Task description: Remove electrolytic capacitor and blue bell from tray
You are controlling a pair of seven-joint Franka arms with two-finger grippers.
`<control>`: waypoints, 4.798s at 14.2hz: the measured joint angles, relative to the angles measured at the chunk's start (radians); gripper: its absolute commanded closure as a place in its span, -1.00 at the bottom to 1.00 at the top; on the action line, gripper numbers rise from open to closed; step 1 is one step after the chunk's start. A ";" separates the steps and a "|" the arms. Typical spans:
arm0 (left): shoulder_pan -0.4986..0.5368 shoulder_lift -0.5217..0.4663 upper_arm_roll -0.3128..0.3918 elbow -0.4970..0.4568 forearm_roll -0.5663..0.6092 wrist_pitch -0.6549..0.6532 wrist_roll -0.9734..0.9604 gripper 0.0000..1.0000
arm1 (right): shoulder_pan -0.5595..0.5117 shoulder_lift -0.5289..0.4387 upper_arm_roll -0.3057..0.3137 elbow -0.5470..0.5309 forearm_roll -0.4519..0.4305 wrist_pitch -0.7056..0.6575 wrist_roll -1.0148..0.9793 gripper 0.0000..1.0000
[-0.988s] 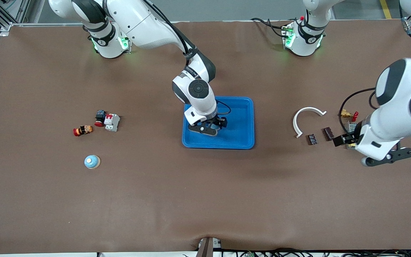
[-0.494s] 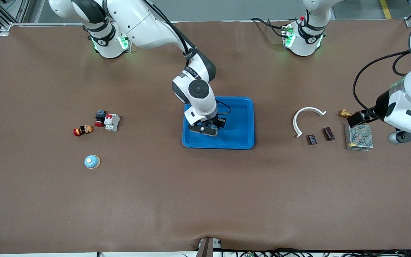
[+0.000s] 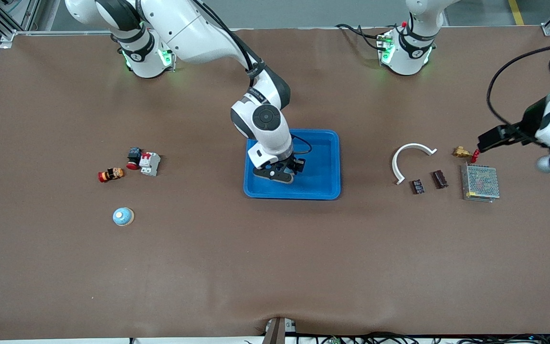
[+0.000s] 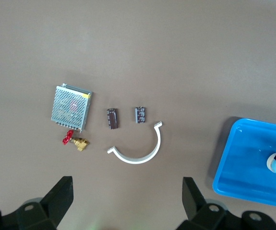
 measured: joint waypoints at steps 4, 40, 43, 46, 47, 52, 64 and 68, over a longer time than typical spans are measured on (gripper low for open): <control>-0.246 -0.137 0.279 -0.097 -0.068 -0.014 0.014 -1.00 | -0.091 -0.089 -0.009 0.033 0.000 -0.209 -0.147 0.13; -0.376 -0.235 0.390 -0.204 -0.099 0.008 0.023 -1.00 | -0.729 -0.055 0.000 -0.125 -0.041 -0.024 -1.373 -0.42; -0.376 -0.235 0.389 -0.204 -0.099 0.008 0.023 -1.00 | -0.731 -0.049 -0.001 -0.125 -0.041 -0.015 -1.373 -1.00; -0.376 -0.235 0.389 -0.205 -0.099 0.008 0.023 -1.00 | -0.734 -0.049 -0.002 -0.117 -0.041 -0.015 -1.373 -1.00; -0.376 -0.235 0.389 -0.206 -0.099 0.008 0.023 -1.00 | -0.734 -0.049 -0.002 -0.107 -0.040 -0.024 -1.373 -1.00; -0.376 -0.235 0.389 -0.207 -0.098 0.007 0.023 -1.00 | -0.734 -0.126 -0.002 0.059 -0.040 -0.391 -1.316 -1.00; -0.375 -0.240 0.388 -0.210 -0.098 0.006 0.023 -1.00 | -0.821 -0.655 -0.012 0.071 -0.076 -0.984 -1.166 -1.00; -0.375 -0.243 0.387 -0.210 -0.098 0.006 0.023 -1.00 | -0.884 -0.767 -0.013 0.018 -0.081 -0.986 -1.166 -1.00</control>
